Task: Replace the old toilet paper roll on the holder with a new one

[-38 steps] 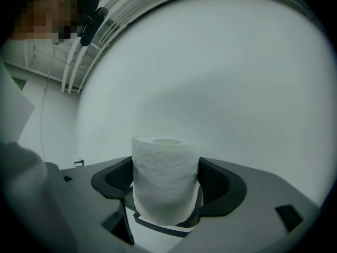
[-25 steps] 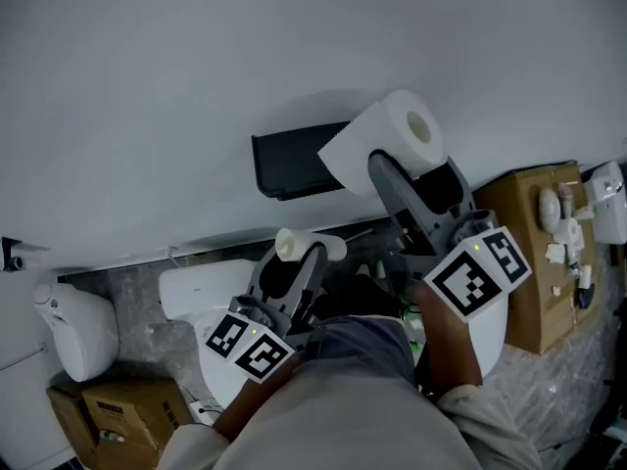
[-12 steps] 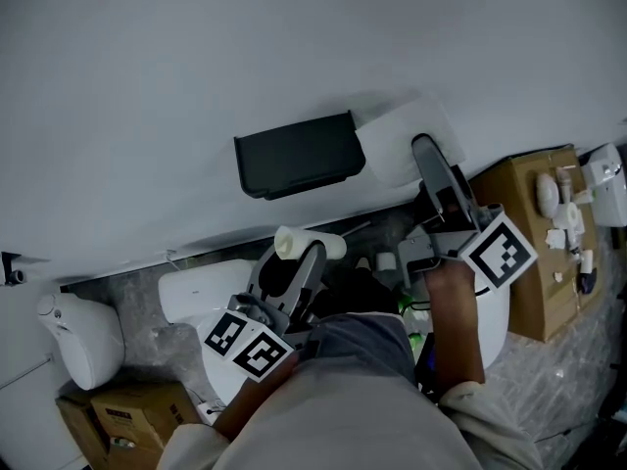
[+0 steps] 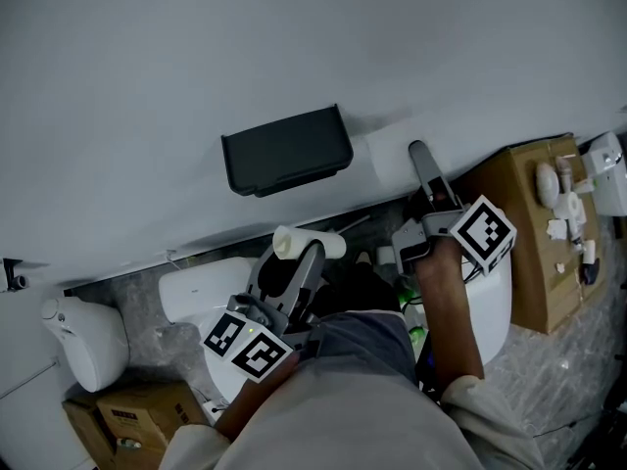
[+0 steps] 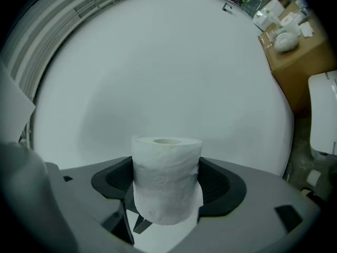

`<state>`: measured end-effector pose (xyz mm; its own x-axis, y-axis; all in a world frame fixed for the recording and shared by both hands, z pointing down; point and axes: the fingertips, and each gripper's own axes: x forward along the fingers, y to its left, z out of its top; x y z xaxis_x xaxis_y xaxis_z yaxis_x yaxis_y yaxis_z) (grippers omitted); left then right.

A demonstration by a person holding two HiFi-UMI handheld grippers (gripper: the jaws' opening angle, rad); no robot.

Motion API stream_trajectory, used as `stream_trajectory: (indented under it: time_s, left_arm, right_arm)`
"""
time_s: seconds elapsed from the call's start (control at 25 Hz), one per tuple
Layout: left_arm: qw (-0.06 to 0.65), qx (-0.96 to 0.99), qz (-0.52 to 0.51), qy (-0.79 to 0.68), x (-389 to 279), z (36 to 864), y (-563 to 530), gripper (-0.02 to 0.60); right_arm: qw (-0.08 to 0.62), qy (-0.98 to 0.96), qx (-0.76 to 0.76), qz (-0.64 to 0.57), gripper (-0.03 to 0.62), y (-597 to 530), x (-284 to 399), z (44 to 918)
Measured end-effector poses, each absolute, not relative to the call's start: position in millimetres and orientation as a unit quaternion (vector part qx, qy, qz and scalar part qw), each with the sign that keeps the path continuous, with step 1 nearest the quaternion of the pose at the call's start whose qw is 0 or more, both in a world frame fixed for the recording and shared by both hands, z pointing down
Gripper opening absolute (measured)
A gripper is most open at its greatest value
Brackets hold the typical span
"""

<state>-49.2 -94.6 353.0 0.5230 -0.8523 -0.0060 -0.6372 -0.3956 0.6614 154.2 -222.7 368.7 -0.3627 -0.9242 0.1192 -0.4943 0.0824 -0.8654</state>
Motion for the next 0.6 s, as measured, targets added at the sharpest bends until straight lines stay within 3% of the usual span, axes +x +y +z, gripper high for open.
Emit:
stream_trajectory:
  time_s: [0.6]
  left_arm:
    - [0.295,0.809,-0.187,-0.473,-48.5,346.3,-84.3,0.179]
  right_arm:
    - [0.256,0.64,-0.457,-0.562,0.385,-227.3,115.0,411.0]
